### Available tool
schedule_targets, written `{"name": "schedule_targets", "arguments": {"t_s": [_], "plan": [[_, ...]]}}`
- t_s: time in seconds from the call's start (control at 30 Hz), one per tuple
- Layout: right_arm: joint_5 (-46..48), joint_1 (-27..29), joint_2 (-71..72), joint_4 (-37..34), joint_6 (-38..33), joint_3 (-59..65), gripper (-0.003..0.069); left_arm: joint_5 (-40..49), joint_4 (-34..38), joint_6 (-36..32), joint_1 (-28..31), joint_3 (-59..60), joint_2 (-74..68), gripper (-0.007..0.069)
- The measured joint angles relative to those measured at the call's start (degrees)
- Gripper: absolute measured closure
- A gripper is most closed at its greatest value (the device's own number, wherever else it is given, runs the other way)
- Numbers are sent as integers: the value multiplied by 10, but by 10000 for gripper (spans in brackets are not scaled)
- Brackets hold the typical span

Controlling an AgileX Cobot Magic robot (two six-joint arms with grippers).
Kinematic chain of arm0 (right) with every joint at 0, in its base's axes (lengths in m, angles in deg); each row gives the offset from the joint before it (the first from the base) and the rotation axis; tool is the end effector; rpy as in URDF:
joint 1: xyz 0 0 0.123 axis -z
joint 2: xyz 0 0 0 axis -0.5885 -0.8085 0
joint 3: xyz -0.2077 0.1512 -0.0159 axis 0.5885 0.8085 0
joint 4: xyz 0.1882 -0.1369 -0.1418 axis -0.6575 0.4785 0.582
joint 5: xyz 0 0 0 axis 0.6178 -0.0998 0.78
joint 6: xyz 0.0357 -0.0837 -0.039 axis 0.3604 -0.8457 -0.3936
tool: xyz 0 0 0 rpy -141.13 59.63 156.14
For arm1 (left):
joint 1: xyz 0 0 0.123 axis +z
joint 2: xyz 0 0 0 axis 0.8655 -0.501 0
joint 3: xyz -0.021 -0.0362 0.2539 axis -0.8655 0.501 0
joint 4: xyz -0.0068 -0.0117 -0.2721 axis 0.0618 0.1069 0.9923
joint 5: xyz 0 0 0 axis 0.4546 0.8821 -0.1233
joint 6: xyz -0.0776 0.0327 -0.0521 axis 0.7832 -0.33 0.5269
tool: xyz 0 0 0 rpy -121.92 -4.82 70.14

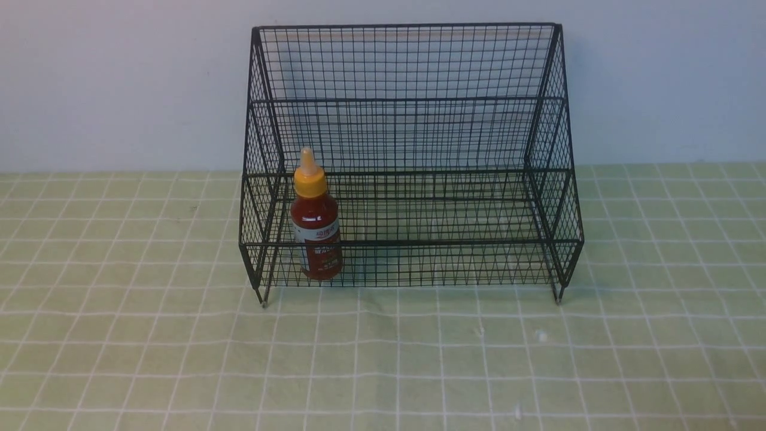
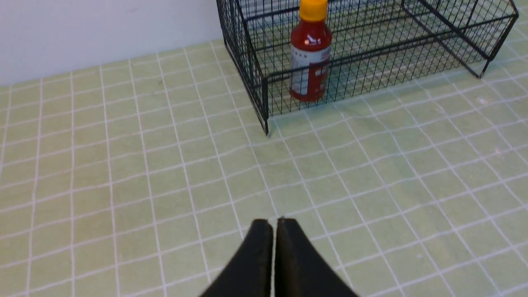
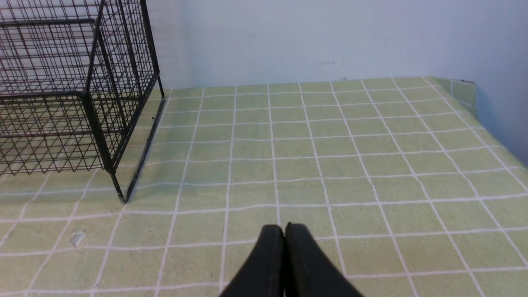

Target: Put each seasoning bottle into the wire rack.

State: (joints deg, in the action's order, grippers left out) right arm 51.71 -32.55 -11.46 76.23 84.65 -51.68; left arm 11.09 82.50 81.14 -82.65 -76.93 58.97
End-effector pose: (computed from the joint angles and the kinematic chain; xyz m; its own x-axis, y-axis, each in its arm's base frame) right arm 0.1084 -0.0083 0.1705 -0.2958 0.0870 -0.9513 0.0981 0.9933 0.0603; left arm 0.0450 -0.0105 0.3549 -0.4771 0.1351 -0.8684 0.2957 0.9552 -0.0139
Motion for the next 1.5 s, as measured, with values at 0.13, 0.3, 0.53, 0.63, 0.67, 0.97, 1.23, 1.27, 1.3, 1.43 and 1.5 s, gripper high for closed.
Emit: {"name": "schedule_targets", "arguments": {"t_s": [0.13,0.3,0.53,0.63,0.67,0.97,1.23,1.27,1.3,1.43,1.5], "plan": [[0,0,0,0,0,0,673,34,0,0,0,1,2,631],[0,0,0,0,0,0,673,-10,5,1,1,7,7,631],[0,0,0,0,0,0,673,-295,44,-66,91,155,66,631],[0,0,0,0,0,0,673,-369,73,-89,145,247,106,631],[0,0,0,0,0,0,673,-372,77,-91,149,254,109,631],[0,0,0,0,0,0,673,-425,88,-102,216,474,137,631],[0,0,0,0,0,0,673,-467,88,-101,216,483,137,631],[0,0,0,0,0,0,673,-467,88,-101,216,483,137,631],[0,0,0,0,0,0,673,-468,88,-101,216,483,137,631],[0,0,0,0,0,0,673,-468,88,-101,216,483,137,631],[0,0,0,0,0,0,673,-469,88,-101,216,483,137,631]]}}
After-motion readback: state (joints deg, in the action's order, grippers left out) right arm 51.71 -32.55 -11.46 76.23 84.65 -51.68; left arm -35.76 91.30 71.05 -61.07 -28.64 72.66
